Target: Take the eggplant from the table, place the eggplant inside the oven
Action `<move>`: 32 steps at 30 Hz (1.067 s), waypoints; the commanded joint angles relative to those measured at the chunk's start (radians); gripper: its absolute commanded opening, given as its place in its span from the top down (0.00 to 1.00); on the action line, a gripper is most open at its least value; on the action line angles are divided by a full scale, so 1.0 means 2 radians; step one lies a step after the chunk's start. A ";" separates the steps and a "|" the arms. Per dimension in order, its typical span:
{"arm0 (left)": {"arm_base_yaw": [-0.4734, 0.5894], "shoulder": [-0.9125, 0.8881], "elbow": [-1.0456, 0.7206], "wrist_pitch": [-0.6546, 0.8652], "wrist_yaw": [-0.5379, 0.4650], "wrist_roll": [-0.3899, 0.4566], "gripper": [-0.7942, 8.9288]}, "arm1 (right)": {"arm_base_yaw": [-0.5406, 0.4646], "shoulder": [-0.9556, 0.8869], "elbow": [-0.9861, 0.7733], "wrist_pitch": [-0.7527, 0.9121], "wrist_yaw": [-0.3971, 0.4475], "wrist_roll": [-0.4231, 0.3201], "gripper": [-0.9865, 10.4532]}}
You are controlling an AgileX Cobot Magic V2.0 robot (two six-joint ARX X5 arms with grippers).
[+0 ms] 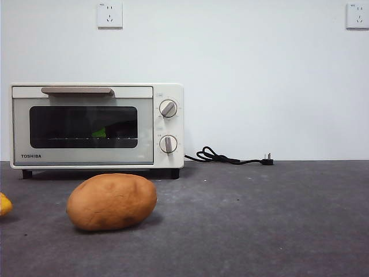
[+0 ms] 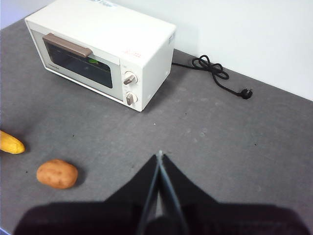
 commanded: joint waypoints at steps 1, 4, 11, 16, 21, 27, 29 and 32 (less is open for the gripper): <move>-0.002 -0.014 -0.023 0.008 -0.003 -0.012 0.92 | 0.001 0.006 -0.001 -0.011 0.001 0.005 0.91; -0.002 -0.023 -0.045 0.010 -0.010 -0.022 0.92 | 0.001 0.013 -0.001 -0.011 0.001 0.005 0.91; -0.002 -0.023 -0.079 0.010 -0.016 -0.038 0.92 | 0.001 0.033 -0.001 -0.011 0.001 0.005 0.91; -0.002 -0.023 -0.089 0.010 -0.021 -0.042 0.92 | 0.001 0.048 -0.001 -0.011 0.001 0.005 0.91; -0.002 -0.023 -0.110 0.009 -0.027 -0.057 0.92 | 0.001 0.060 -0.001 -0.011 0.001 0.005 0.91; -0.007 -0.023 -0.119 0.011 -0.027 -0.066 0.92 | 0.001 0.077 -0.001 -0.011 0.001 0.005 0.91; -0.008 -0.023 -0.119 0.011 -0.024 -0.068 0.92 | 0.001 0.080 -0.001 -0.011 0.001 0.005 0.91; -0.008 -0.019 -0.119 0.011 -0.026 -0.068 0.92 | 0.001 0.081 -0.001 -0.011 0.001 0.005 0.91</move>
